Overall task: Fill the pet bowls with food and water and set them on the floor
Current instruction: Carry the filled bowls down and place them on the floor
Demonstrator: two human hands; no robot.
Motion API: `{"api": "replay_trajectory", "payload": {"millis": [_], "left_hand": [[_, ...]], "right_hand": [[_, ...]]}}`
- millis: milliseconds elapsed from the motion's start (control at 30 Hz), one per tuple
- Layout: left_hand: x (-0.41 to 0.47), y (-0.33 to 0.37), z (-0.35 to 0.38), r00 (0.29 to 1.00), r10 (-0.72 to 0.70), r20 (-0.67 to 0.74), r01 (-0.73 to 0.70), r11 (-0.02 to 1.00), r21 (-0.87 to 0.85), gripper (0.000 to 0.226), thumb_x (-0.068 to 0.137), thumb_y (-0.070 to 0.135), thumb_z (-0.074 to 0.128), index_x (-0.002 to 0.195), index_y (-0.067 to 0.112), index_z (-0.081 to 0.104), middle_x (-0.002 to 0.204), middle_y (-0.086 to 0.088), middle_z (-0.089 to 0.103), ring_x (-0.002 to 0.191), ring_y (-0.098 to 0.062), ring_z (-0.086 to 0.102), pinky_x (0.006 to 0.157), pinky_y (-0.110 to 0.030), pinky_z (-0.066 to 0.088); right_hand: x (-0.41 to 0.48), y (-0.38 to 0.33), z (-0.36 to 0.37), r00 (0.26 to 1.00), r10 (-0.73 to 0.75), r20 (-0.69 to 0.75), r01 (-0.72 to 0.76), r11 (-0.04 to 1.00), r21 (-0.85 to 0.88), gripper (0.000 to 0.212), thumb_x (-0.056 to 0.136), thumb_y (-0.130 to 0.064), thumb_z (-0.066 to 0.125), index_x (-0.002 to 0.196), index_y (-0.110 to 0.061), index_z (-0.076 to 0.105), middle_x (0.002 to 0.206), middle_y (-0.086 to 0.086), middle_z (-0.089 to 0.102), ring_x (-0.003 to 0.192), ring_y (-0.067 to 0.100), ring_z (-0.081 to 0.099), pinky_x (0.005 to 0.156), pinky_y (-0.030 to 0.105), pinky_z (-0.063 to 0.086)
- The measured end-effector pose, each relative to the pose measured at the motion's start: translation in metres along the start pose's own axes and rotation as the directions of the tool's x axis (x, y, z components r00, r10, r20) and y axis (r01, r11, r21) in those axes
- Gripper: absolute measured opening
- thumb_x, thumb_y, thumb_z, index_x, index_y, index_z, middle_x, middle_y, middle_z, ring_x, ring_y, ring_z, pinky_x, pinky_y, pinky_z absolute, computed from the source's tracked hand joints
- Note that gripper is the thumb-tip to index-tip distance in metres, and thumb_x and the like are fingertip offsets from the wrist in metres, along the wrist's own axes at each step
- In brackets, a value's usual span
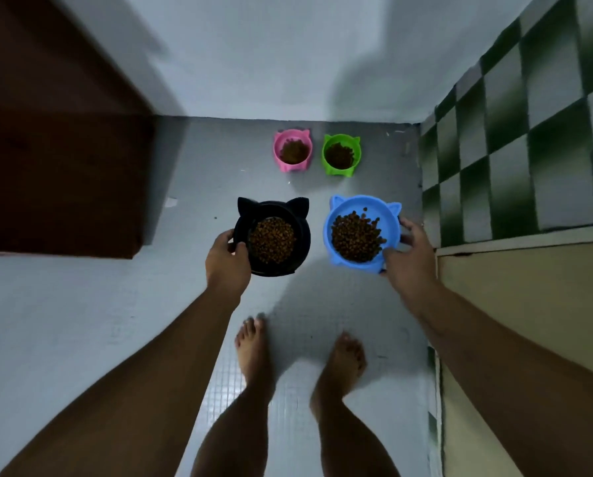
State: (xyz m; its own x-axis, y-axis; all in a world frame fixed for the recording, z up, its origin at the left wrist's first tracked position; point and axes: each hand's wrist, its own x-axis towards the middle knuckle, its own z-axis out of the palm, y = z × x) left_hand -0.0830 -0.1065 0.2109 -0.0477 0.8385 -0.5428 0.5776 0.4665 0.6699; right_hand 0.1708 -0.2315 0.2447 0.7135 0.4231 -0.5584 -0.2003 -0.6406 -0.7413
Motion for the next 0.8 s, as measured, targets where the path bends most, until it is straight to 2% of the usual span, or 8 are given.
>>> {"api": "replay_trajectory", "payload": {"millis": [133,267,367,500,567,633,700,800], "left_hand": [[0.091,-0.033,0.062,0.998,0.059,0.018,-0.060,0.998,0.030,0.036,0.103,0.013,0.052,0.138,0.012,0.060,0.126,-0.006,0.066,0.113,-0.021,0.061,0.091,-0.030,0.048],[0.176,-0.065,0.113,0.991,0.129,-0.014,-0.127,0.986,0.112,0.033,0.101,0.009,0.055,0.133,0.003,0.063,0.123,-0.013,0.067,0.108,-0.023,0.061,0.085,-0.019,0.039],[0.218,-0.087,0.143,0.999,0.037,-0.021,-0.035,0.997,0.063,0.036,0.101,0.013,0.054,0.136,0.009,0.062,0.118,-0.006,0.067,0.101,-0.017,0.060,0.083,-0.022,0.046],[0.255,-0.110,0.178,0.993,-0.109,-0.053,0.106,0.992,-0.067,0.042,0.098,0.019,0.056,0.140,0.017,0.061,0.120,-0.006,0.070,0.102,-0.025,0.069,0.090,-0.045,0.062],[0.262,-0.118,0.193,0.991,-0.120,-0.052,0.117,0.991,-0.059,0.041,0.099,0.018,0.055,0.139,0.018,0.062,0.121,-0.006,0.070,0.103,-0.025,0.069,0.090,-0.046,0.062],[0.266,-0.123,0.206,0.994,-0.098,-0.049,0.095,0.994,-0.049,0.040,0.099,0.017,0.055,0.138,0.018,0.063,0.122,-0.006,0.070,0.105,-0.024,0.068,0.092,-0.045,0.061],[0.271,-0.125,0.217,0.993,-0.102,-0.052,0.097,0.992,-0.086,0.038,0.097,0.018,0.060,0.135,0.019,0.066,0.119,-0.003,0.072,0.104,-0.024,0.069,0.091,-0.045,0.061],[0.277,-0.126,0.226,0.991,-0.113,-0.073,0.105,0.988,-0.113,0.035,0.096,0.023,0.067,0.131,0.020,0.068,0.115,-0.002,0.074,0.101,-0.024,0.071,0.090,-0.045,0.062]], "right_hand": [[0.101,0.049,0.049,1.000,0.020,-0.014,-0.021,0.999,-0.034,0.061,0.082,0.005,0.061,0.119,-0.042,0.053,0.112,-0.003,0.061,0.103,0.030,0.065,0.080,0.060,0.058],[0.191,0.098,0.094,1.000,0.016,-0.010,-0.017,0.999,-0.036,0.059,0.070,-0.007,0.064,0.114,-0.044,0.056,0.101,-0.012,0.060,0.101,0.032,0.066,0.079,0.063,0.057],[0.240,0.127,0.124,1.000,0.026,-0.004,-0.026,0.999,-0.022,0.061,0.068,-0.007,0.065,0.124,-0.031,0.058,0.099,-0.012,0.060,0.101,0.031,0.067,0.083,0.062,0.056],[0.281,0.159,0.151,0.999,0.030,-0.022,-0.031,0.999,-0.036,0.058,0.076,0.004,0.061,0.126,-0.026,0.059,0.100,-0.003,0.064,0.098,0.029,0.068,0.084,0.058,0.057],[0.291,0.165,0.159,0.999,0.023,-0.039,-0.025,0.998,-0.059,0.057,0.081,0.010,0.059,0.129,-0.020,0.059,0.106,0.003,0.063,0.098,0.023,0.065,0.088,0.046,0.057],[0.304,0.174,0.163,0.998,0.012,-0.061,-0.019,0.994,-0.109,0.055,0.084,0.011,0.057,0.131,-0.017,0.058,0.110,0.005,0.061,0.094,0.017,0.060,0.082,0.030,0.053],[0.313,0.177,0.163,0.997,-0.020,-0.078,0.009,0.990,-0.140,0.055,0.084,0.012,0.055,0.131,-0.016,0.059,0.111,0.005,0.062,0.093,0.015,0.059,0.082,0.028,0.051],[0.324,0.178,0.166,0.994,-0.038,-0.107,0.025,0.992,-0.121,0.052,0.084,0.011,0.055,0.129,-0.014,0.061,0.110,0.004,0.065,0.097,0.015,0.062,0.092,0.032,0.054]]}}
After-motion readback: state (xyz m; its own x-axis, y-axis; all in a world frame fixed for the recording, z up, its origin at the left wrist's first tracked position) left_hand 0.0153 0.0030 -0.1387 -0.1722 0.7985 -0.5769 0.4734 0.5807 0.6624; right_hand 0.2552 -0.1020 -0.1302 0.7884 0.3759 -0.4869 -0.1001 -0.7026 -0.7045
